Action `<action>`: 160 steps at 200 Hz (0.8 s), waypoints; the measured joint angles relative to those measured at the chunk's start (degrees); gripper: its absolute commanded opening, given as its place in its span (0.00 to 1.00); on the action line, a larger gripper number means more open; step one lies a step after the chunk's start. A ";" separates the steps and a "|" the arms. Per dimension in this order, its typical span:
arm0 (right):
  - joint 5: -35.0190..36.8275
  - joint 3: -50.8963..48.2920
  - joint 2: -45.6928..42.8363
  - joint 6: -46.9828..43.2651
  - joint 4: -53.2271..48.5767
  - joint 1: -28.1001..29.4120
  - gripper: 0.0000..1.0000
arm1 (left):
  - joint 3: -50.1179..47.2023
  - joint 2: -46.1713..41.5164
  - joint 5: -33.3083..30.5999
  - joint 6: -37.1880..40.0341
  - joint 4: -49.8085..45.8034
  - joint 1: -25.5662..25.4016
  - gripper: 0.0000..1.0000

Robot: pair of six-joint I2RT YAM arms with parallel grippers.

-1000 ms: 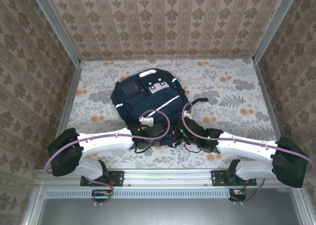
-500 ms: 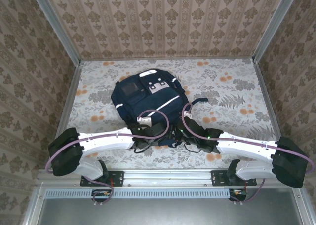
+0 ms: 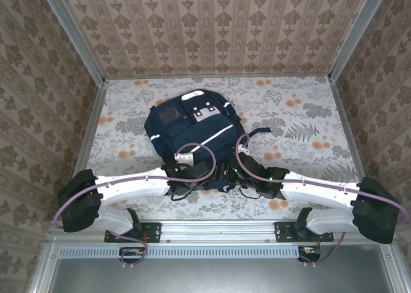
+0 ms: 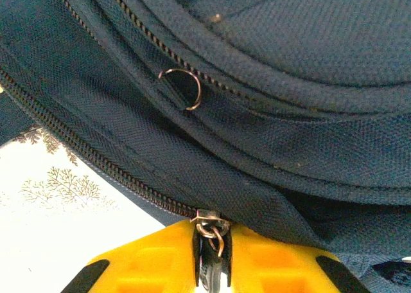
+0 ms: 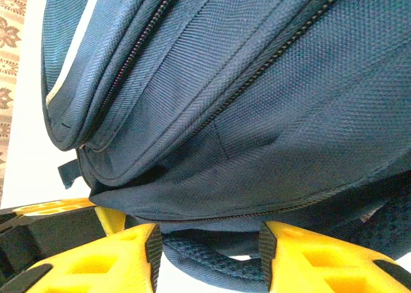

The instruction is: Pack books, pencil case, and school supplies into a backpack

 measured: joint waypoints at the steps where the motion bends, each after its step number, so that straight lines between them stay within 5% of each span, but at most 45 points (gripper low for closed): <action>1: 0.00 0.00 0.02 0.00 0.00 0.00 0.47 | -0.02 0.00 0.00 0.00 0.00 0.00 0.17; 57: -0.42 0.02 0.35 0.00 0.57 0.00 0.48 | -1.88 -0.59 -0.24 0.09 1.18 0.20 0.00; 160: -5.18 3.28 8.63 3.06 8.72 -1.62 0.50 | -5.16 -8.76 1.55 7.69 4.13 0.37 0.00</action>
